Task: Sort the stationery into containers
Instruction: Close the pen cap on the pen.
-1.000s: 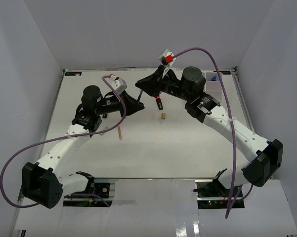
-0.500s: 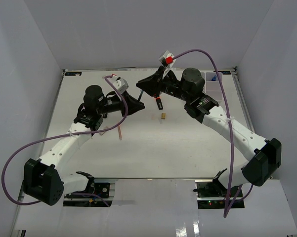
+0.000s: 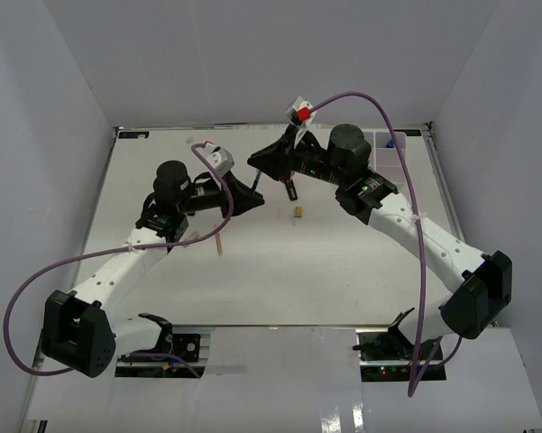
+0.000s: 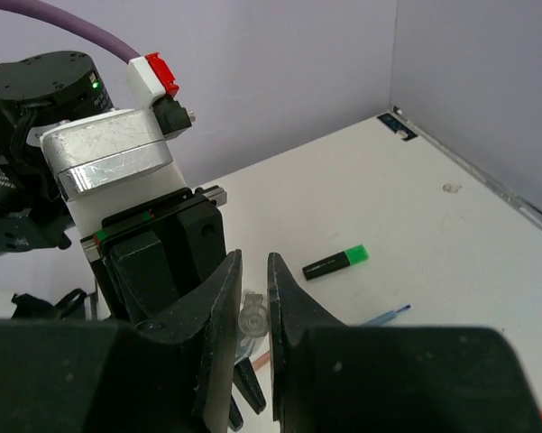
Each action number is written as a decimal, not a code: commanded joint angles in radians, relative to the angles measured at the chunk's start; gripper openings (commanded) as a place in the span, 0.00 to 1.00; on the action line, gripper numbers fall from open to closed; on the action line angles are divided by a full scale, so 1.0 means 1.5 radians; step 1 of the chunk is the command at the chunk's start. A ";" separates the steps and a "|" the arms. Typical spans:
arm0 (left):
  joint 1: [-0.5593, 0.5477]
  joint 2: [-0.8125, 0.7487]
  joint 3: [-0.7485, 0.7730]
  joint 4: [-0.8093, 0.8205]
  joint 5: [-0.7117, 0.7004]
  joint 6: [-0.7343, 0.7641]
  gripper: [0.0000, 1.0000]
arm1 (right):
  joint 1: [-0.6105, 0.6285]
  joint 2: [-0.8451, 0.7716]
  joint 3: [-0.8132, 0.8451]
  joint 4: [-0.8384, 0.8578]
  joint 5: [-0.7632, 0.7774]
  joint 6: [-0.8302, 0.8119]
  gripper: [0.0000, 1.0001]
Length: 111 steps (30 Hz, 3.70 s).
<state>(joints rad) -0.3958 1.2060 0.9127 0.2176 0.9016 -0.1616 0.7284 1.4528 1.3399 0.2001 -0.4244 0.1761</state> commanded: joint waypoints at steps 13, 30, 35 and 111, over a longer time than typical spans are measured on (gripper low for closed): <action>-0.010 -0.142 -0.040 0.260 0.038 0.009 0.00 | 0.035 0.084 -0.037 -0.384 -0.130 -0.083 0.08; -0.010 -0.143 -0.078 0.241 -0.041 0.040 0.00 | 0.034 0.048 0.021 -0.328 -0.086 -0.058 0.29; -0.010 -0.136 -0.076 0.232 -0.050 0.045 0.00 | 0.034 0.028 0.023 -0.315 -0.086 -0.054 0.40; -0.047 -0.071 -0.034 0.081 -0.045 0.005 0.00 | 0.015 -0.079 0.105 -0.163 0.039 -0.055 0.30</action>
<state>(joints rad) -0.4606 1.1221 0.8574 0.3428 0.8200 -0.1642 0.7567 1.3365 1.4704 -0.0944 -0.3508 0.0837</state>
